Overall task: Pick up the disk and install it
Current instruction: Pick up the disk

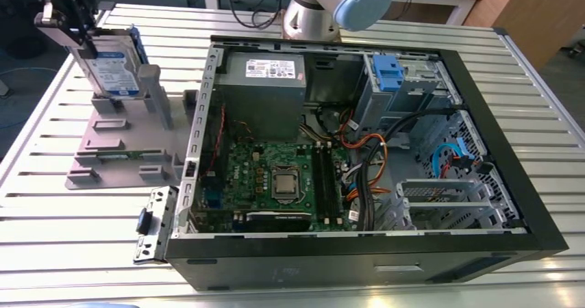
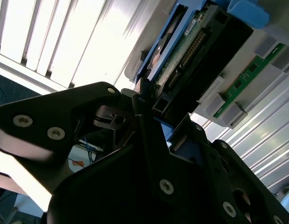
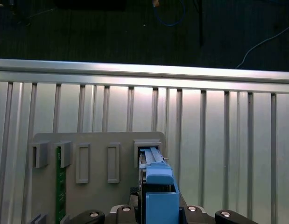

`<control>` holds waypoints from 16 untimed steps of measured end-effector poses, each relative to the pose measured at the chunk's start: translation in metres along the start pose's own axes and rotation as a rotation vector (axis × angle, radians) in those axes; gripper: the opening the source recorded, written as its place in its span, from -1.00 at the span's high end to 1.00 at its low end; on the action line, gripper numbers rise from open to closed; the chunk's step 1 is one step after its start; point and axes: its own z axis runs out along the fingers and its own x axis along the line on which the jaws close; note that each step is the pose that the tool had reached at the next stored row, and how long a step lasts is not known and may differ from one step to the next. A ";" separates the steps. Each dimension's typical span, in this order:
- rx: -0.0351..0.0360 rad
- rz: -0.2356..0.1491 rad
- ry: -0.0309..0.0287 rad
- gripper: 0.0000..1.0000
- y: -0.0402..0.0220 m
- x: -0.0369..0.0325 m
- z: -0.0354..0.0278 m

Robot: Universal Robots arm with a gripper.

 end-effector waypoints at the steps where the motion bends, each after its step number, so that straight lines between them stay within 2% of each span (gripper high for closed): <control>1: 0.0000 0.000 0.0000 0.26 0.0006 -0.0003 -0.0118; 5: 0.0001 0.000 0.0000 0.26 0.0006 -0.0003 -0.0119; 7: 0.0000 0.000 0.0000 0.26 0.0011 -0.0006 -0.0224; 16: 0.0001 0.000 0.0000 0.26 0.0011 -0.0007 -0.0242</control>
